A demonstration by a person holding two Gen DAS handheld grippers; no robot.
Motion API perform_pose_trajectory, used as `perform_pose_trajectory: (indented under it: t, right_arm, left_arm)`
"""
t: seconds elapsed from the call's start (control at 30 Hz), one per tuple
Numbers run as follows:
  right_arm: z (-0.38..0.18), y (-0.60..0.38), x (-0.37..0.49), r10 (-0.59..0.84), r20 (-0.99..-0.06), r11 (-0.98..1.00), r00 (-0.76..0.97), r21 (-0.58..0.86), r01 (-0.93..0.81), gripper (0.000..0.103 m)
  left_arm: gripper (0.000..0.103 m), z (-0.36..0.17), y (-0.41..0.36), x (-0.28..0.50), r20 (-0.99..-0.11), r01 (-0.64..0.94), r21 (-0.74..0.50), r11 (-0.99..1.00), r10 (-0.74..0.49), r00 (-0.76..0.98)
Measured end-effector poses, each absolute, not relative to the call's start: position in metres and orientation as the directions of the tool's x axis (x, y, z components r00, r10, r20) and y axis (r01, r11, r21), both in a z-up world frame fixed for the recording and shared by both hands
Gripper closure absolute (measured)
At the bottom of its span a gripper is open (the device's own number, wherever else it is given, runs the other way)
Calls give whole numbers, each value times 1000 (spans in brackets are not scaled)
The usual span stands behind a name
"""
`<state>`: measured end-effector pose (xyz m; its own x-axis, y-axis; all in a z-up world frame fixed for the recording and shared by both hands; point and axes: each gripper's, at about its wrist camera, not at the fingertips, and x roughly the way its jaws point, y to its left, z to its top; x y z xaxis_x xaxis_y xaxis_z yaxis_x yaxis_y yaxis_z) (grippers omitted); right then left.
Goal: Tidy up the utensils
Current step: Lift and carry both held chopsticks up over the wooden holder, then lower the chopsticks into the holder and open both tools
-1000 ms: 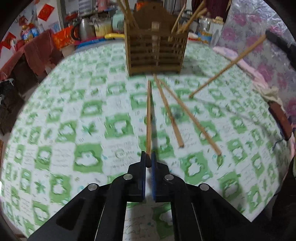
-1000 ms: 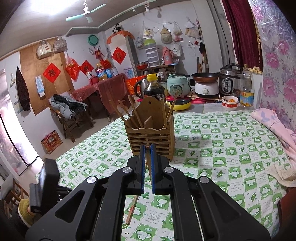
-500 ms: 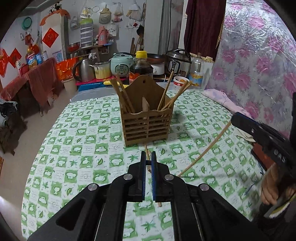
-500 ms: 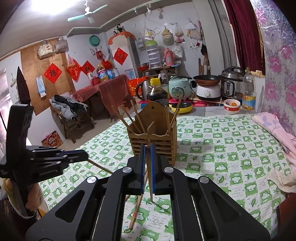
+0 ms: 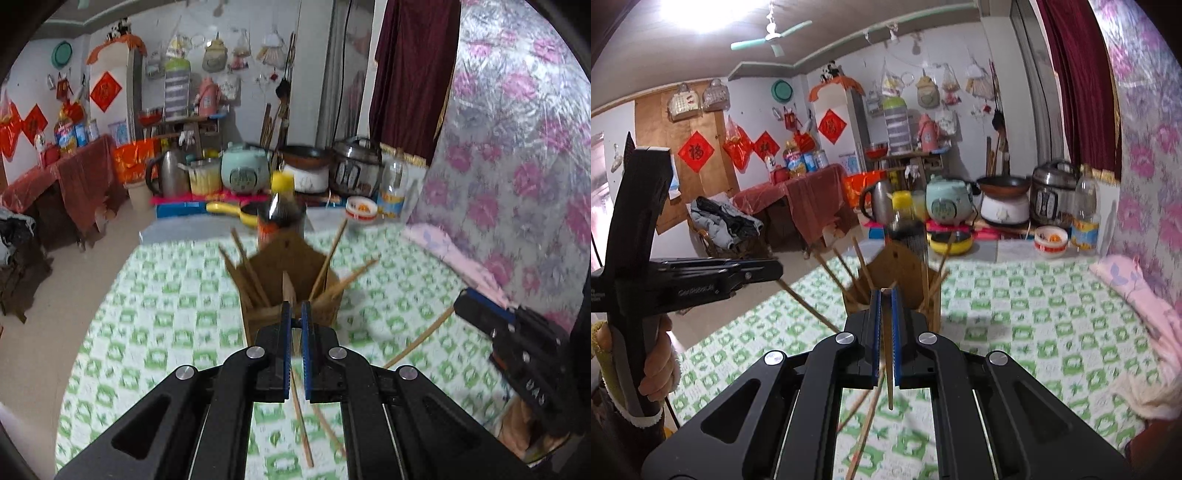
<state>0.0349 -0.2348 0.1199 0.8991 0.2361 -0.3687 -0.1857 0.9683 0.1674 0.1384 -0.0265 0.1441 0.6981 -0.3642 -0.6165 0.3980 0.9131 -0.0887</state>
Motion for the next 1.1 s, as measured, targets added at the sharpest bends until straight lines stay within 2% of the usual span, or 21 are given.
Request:
perform_pose_trajectory:
  t: [0.17, 0.3, 0.4, 0.63, 0.77, 0.93, 1.03, 1.1]
  right_arm:
    - [165, -230, 49, 216, -258, 971, 942, 157, -180, 97]
    - [179, -228, 60, 166, -179, 978, 970, 156, -138, 97]
    - [179, -228, 77, 170, -172, 974, 970, 181, -138, 97]
    - [140, -245, 102, 205, -344, 969, 916, 200, -141, 92]
    - [123, -261, 97, 188, -398, 973, 898, 203, -113, 92]
    - [75, -299, 90, 127, -546, 978, 828, 207, -14, 86]
    - [38, -327, 93, 78, -666, 970, 742, 222, 98, 78]
    - [10, -348, 97, 67, -742, 951, 666, 250, 184, 76]
  left_arm:
    - [97, 182, -31, 152, -566, 387, -69, 920, -356, 744]
    - [97, 194, -32, 163, -539, 362, -62, 930, -336, 772]
    - [97, 191, -33, 176, -537, 353, -73, 933, -335, 774]
    - [97, 155, -33, 217, -590, 338, -119, 934, -340, 732]
    - [97, 143, -30, 228, -605, 331, -138, 933, -344, 718]
    - [97, 142, -29, 224, -592, 334, -137, 933, -347, 727]
    - [97, 144, -28, 222, -578, 337, -140, 931, -354, 735]
    - [97, 145, -29, 221, -571, 342, -141, 929, -358, 739]
